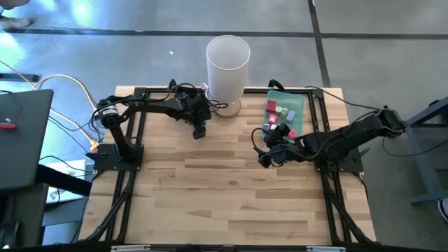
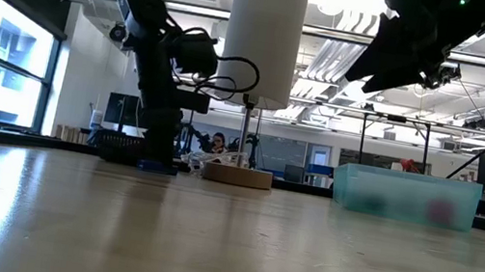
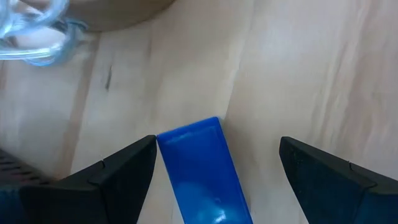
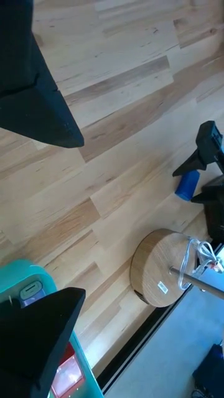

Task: Pick & Place Office items
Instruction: Put the blue digital clock into the black bin

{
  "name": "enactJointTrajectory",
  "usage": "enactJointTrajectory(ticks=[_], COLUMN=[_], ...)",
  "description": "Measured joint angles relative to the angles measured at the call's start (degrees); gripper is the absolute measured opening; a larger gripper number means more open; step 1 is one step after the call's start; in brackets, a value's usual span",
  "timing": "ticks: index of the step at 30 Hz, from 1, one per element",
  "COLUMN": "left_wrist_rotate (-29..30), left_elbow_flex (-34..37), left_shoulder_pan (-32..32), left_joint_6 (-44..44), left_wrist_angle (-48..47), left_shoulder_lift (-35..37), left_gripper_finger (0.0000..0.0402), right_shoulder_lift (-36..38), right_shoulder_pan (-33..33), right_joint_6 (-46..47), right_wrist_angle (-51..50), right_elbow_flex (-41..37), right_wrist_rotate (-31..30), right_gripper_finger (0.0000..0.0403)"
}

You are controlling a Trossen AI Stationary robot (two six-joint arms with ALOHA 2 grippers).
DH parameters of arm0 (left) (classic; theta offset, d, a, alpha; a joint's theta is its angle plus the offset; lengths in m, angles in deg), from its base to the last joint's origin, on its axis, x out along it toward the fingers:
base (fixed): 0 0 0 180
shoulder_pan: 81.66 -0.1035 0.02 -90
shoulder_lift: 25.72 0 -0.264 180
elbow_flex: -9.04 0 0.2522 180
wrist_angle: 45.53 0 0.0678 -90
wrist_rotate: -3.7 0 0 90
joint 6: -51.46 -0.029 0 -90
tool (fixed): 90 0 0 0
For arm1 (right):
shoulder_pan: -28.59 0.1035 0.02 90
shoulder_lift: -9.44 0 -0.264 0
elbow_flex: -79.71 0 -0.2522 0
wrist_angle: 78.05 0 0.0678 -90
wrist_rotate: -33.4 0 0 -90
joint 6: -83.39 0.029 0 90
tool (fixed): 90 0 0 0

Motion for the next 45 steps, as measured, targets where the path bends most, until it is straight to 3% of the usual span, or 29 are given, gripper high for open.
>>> enactJointTrajectory(ticks=[19,26,45], left_wrist_rotate=[1.30,-2.23,0.68], left_elbow_flex=[0.02,0.02,0.02], left_shoulder_pan=[-0.66,-2.96,-2.67], left_joint_6=[5.13,8.20,7.10], left_wrist_angle=[-1.35,-2.61,-2.64], left_shoulder_lift=[-0.42,-0.42,-0.42], left_gripper_finger=[0.0332,0.0327,0.0164], right_shoulder_lift=[0.01,0.01,0.01], right_shoulder_pan=[0.00,0.00,0.00], right_joint_6=[0.00,0.00,0.00], right_wrist_angle=[0.42,0.44,0.44], right_elbow_flex=[0.00,0.00,0.00], right_wrist_rotate=[0.04,0.34,0.42], right_gripper_finger=[0.0375,0.0375,0.0375])
